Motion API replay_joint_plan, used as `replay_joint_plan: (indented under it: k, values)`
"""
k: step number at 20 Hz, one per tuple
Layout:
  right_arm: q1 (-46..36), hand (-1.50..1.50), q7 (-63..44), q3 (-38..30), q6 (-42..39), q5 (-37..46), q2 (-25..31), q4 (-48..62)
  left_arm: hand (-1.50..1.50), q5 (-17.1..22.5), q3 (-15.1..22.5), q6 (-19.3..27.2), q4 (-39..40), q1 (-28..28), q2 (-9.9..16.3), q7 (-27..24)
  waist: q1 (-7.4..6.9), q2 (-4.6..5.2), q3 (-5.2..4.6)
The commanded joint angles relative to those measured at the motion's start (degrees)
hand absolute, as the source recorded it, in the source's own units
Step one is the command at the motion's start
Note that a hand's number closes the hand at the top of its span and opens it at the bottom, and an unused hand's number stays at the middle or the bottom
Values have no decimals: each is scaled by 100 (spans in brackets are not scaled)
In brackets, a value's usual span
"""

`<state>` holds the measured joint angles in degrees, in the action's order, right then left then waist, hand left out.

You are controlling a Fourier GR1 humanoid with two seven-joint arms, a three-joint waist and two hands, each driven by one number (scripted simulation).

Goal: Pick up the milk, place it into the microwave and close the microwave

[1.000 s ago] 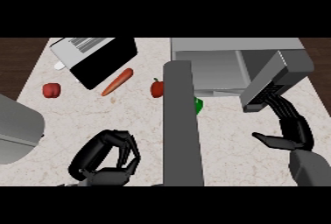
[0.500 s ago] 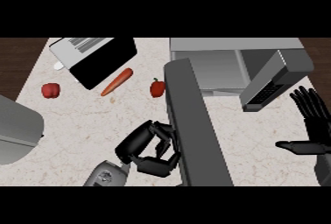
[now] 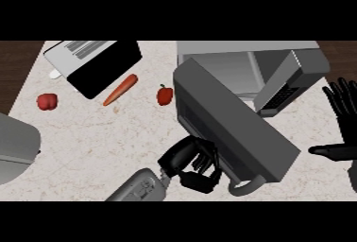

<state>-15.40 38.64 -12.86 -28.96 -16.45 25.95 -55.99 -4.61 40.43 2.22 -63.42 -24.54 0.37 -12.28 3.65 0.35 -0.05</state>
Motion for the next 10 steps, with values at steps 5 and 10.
replay_joint_plan:
  k: [5, 10]
  values:
    - [-237, -150, -310, 214, -830, -545, 49, -604, -150, 1319, 967, 689, 774, -1036, -35, 201, 417, 72, -14]
    - [-463, -150, -586, 450, -990, -736, 21, -986, 150, 1945, 883, 1067, 724, -1335, -35, -182, 735, 140, -24]
